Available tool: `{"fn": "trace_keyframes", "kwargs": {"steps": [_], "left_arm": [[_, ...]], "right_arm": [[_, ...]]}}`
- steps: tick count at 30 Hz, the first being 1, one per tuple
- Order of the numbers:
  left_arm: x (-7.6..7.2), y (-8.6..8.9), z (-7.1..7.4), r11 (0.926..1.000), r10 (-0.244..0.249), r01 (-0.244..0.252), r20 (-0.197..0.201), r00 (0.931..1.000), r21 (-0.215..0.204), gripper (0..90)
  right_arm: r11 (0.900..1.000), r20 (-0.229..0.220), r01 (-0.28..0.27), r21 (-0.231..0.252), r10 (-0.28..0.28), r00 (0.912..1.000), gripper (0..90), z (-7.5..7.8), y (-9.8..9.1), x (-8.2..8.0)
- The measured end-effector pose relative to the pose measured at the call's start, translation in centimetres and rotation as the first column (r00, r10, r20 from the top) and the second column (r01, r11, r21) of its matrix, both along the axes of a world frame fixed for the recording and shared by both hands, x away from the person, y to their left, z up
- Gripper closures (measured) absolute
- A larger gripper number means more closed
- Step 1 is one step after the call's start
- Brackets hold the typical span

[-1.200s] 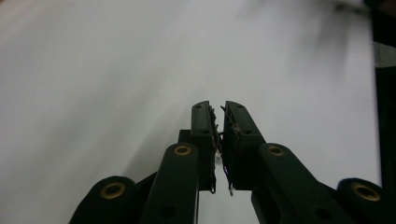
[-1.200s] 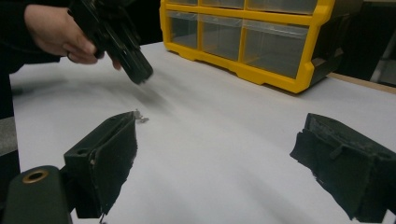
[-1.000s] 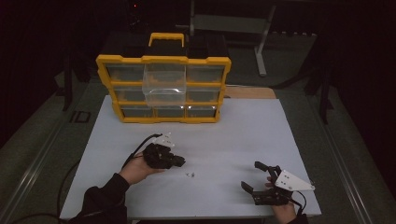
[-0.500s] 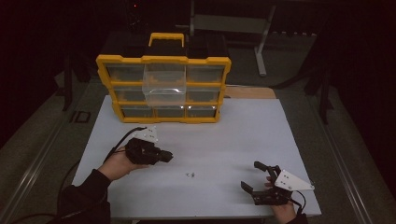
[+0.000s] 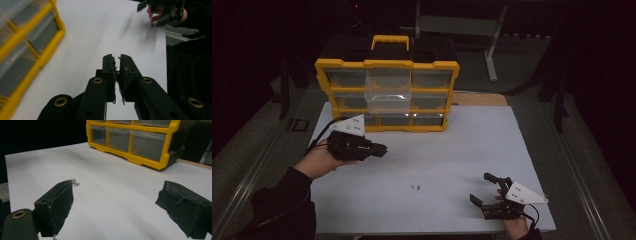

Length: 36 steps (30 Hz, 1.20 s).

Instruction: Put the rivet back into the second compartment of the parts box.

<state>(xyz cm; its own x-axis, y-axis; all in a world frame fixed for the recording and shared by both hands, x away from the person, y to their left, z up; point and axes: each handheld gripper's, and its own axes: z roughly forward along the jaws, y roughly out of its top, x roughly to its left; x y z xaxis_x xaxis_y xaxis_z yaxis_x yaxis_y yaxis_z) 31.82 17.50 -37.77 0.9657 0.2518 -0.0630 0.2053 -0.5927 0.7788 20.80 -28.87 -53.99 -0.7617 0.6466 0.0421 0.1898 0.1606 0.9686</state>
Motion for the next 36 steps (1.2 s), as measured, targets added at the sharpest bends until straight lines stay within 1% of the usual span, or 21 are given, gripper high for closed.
{"fn": "trace_keyframes", "kwargs": {"steps": [3, 4, 6, 7, 8, 10, 12, 13, 14, 17, 18, 20, 25, 27, 28, 29, 31, 32, 33, 34, 36], "left_arm": [[0.3, 0.7, 1.5, 0.9997, 0.007, -0.006, 0.027, 0.9996, -0.023, 82.4], [0.6, 1.2, 2.5, 0.9990, 0.011, -0.009, 0.046, 0.9989, -0.045, 82.5], [0.9, 1.6, 3.4, 0.9975, 0.016, -0.011, 0.060, 0.9981, -0.070, 82.4], [0.9, 1.6, 3.4, 0.9975, 0.016, -0.011, 0.060, 0.9981, -0.070, 82.4], [1.2, 2.0, 4.2, 0.9970, 0.030, -0.025, 0.072, 0.9970, -0.074, 82.5], [1.3, 2.1, 4.5, 0.9967, 0.038, -0.032, 0.072, 0.9967, -0.075, 82.5], [1.6, 2.5, 5.5, 0.9961, 0.052, -0.046, 0.083, 0.9952, -0.075, 82.5], [2.0, 2.8, 6.3, 0.9949, 0.060, -0.052, 0.092, 0.9940, -0.087, 82.5], [2.0, 2.8, 6.3, 0.9949, 0.060, -0.052, 0.092, 0.9940, -0.087, 82.5], [2.5, 3.1, 7.4, 0.9929, 0.062, -0.050, 0.110, 0.9920, -0.108, 82.5], [2.8, 3.3, 8.2, 0.9906, 0.065, -0.048, 0.128, 0.9897, -0.128, 82.5], [3.0, 3.3, 8.5, 0.9899, 0.066, -0.047, 0.137, 0.9884, -0.134, 82.5], [4.1, 3.6, 10.0, 0.9817, 0.089, -0.060, 0.155, 0.9840, -0.181, 82.5], [4.6, 3.6, 10.5, 0.9787, 0.097, -0.064, 0.169, 0.9808, -0.195, 82.5], [5.0, 3.5, 10.9, 0.9752, 0.124, -0.085, 0.186, 0.9747, -0.204, 82.5], [5.0, 3.5, 10.9, 0.9752, 0.124, -0.085, 0.186, 0.9747, -0.204, 82.5], [5.4, 3.1, 11.3, 0.9741, 0.146, -0.105, 0.205, 0.9678, -0.200, 82.5], [5.7, 2.9, 11.4, 0.9732, 0.151, -0.110, 0.201, 0.9679, -0.202, 82.4], [5.9, 2.7, 11.5, 0.9713, 0.161, -0.118, 0.204, 0.9656, -0.206, 82.4], [6.5, 2.3, 11.6, 0.9685, 0.162, -0.119, 0.192, 0.9679, -0.219, 82.4], [6.8, 2.1, 11.6, 0.9682, 0.165, -0.122, 0.189, 0.9680, -0.218, 82.4]], "right_arm": [[1.0000, -0.001, 0.001, 0.000, -0.001, 1.0000, 11.2, 0.0, 0.0, 0.0], [1.0000, -0.001, -0.001, 0.000, 0.001, 1.0000, 11.3, 0.0, 0.0, 0.0], [1.0000, 0.000, 0.000, -0.001, 0.000, 1.0000, 11.3, 0.0, 0.0, 0.0], [1.0000, -0.002, -0.001, 0.000, 0.001, 1.0000, 11.3, 0.0, 0.0, 0.0], [1.0000, -0.004, -0.001, -0.001, 0.001, 1.0000, 11.3, 0.0, 0.0, 0.0], [1.0000, -0.002, -0.002, -0.001, 0.002, 1.0000, 11.3, 0.0, 0.0, 0.0], [1.0000, 0.001, -0.002, -0.002, 0.002, 1.0000, 11.2, 0.0, 0.0, 0.0], [1.0000, 0.000, -0.001, -0.001, 0.001, 1.0000, 11.3, 0.0, 0.0, 0.0], [1.0000, -0.001, -0.001, 0.001, 0.001, 1.0000, 11.3, 0.0, 0.0, 0.0], [1.0000, -0.001, -0.003, -0.002, 0.003, 1.0000, 11.3, 0.0, 0.1, 0.0], [1.0000, 0.000, -0.004, -0.004, 0.004, 1.0000, 11.3, 0.0, 0.1, 0.0], [1.0000, 0.000, -0.004, -0.004, 0.004, 1.0000, 11.3, 0.0, 0.1, 0.0], [1.0000, -0.008, -0.002, 0.002, 0.002, 1.0000, 11.3, -0.1, 0.0, 0.1], [1.0000, -0.007, -0.003, 0.001, 0.003, 1.0000, 11.2, -0.1, 0.0, 0.1], [1.0000, -0.007, -0.004, 0.001, 0.004, 1.0000, 11.2, -0.1, 0.0, 0.1], [1.0000, -0.007, -0.004, 0.001, 0.004, 1.0000, 11.2, -0.1, 0.0, 0.1], [1.0000, -0.011, -0.005, 0.005, 0.005, 0.9999, 11.3, -0.2, 0.0, 0.1], [1.0000, -0.014, -0.003, 0.007, 0.003, 0.9999, 11.3, -0.2, 0.0, 0.1], [1.0000, -0.014, -0.003, 0.007, 0.003, 0.9999, 11.3, -0.2, 0.0, 0.1], [1.0000, -0.018, 0.000, 0.007, 0.000, 0.9998, 11.2, -0.3, -0.1, 0.2], [1.0000, -0.017, 0.000, 0.005, 0.000, 0.9998, 11.3, -0.3, -0.1, 0.2]]}}
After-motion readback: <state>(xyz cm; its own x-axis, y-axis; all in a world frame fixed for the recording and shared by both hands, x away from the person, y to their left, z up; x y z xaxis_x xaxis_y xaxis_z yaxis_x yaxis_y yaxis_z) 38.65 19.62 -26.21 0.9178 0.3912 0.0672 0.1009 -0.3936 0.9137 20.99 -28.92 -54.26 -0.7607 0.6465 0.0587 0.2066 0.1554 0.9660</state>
